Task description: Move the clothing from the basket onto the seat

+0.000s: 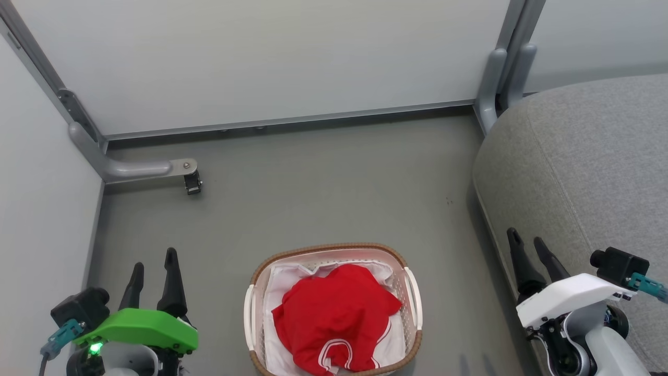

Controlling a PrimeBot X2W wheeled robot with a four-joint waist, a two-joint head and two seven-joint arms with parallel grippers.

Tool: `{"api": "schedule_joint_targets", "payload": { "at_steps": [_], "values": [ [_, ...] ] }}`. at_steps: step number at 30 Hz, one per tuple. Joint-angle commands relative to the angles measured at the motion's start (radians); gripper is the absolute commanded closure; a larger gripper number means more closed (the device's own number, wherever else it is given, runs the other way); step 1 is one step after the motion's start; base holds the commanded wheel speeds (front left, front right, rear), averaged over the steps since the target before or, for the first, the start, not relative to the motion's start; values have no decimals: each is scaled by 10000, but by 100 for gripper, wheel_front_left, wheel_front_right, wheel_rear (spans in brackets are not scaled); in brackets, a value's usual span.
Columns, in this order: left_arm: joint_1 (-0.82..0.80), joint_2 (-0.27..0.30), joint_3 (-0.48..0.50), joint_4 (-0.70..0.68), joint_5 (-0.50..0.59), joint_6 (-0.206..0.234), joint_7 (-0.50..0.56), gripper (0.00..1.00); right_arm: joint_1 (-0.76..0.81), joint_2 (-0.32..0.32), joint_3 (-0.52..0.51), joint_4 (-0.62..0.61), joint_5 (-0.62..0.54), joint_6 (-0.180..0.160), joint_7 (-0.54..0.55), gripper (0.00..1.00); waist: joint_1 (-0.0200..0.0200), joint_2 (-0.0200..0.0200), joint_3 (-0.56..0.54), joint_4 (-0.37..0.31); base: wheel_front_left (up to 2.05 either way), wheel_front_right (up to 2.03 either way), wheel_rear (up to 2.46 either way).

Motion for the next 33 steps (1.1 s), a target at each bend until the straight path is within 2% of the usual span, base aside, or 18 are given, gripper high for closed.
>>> {"api": "schedule_joint_targets", "payload": {
  "at_steps": [1,7,8,11,20,33],
  "values": [
    [24,146,-32,-157,296,84,-102,0,-301,-124,62,-30,-316,3,-127,0,0,0,16,3,0,0,0],
    [152,247,-149,-349,964,278,-281,0,-346,-187,251,116,-1041,4,-299,0,0,0,48,12,0,0,0],
    [185,281,-168,-418,1501,397,-431,0,-436,-233,394,237,-1627,3,-452,0,0,0,104,24,0,0,0],
    [185,281,-168,-418,1501,397,-431,0,-436,-233,394,237,-1627,3,-452,0,0,0,104,24,0,0,0],
    [295,349,-241,-583,2488,321,-669,0,-458,-265,588,428,-2597,4,-688,0,0,0,170,6,0,0,0],
    [447,167,-169,-729,3710,144,-977,0,-475,-313,815,760,-3702,4,-988,0,0,0,244,11,0,0,0]
  ]
}}
